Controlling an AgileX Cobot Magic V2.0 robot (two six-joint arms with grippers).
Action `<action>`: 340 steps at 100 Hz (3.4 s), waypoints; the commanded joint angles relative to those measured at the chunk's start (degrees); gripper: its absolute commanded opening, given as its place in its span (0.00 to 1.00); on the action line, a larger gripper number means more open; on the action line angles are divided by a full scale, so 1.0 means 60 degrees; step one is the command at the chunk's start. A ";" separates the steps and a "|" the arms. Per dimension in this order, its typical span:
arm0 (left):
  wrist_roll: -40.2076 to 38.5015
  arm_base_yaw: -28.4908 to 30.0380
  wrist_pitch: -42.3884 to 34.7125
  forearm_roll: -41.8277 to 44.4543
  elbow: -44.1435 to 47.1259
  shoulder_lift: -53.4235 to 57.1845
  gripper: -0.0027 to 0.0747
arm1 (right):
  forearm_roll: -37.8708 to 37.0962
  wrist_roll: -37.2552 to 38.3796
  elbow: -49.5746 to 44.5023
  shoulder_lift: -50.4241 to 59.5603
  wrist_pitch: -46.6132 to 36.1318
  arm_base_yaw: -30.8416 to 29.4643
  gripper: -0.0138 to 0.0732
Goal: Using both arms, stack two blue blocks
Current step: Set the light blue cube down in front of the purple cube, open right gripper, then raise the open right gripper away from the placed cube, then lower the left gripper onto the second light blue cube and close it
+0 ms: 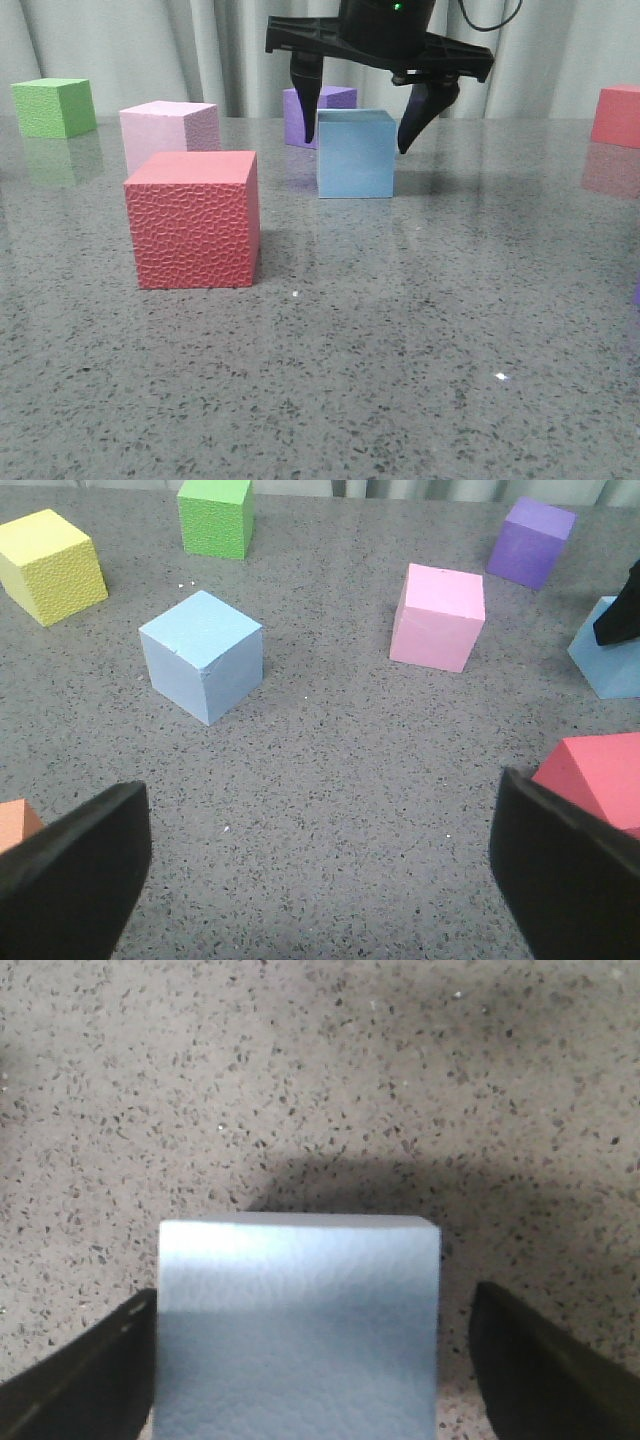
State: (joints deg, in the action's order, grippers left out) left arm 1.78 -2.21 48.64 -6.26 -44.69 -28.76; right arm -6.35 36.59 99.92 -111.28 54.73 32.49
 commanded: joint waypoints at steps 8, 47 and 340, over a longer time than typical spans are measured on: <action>-0.0102 0.0026 -0.0627 -0.0144 -0.0328 -0.0118 0.88 | -0.0140 -0.0017 0.0328 0.0524 -0.0333 0.0025 0.90; -0.0102 0.0026 -0.0627 -0.0144 -0.0328 -0.0118 0.88 | -0.0140 -0.0334 0.0493 0.0941 -0.0247 0.0025 0.90; -0.0010 0.0026 -0.1264 0.0847 -0.2334 -0.2205 0.88 | -0.1778 -0.3235 -0.8282 1.1853 -0.0302 -0.3003 0.90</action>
State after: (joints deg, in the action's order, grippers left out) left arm 1.78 -2.21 45.70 -3.32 -53.51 -37.39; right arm -15.09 17.72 48.84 -40.29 55.75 14.91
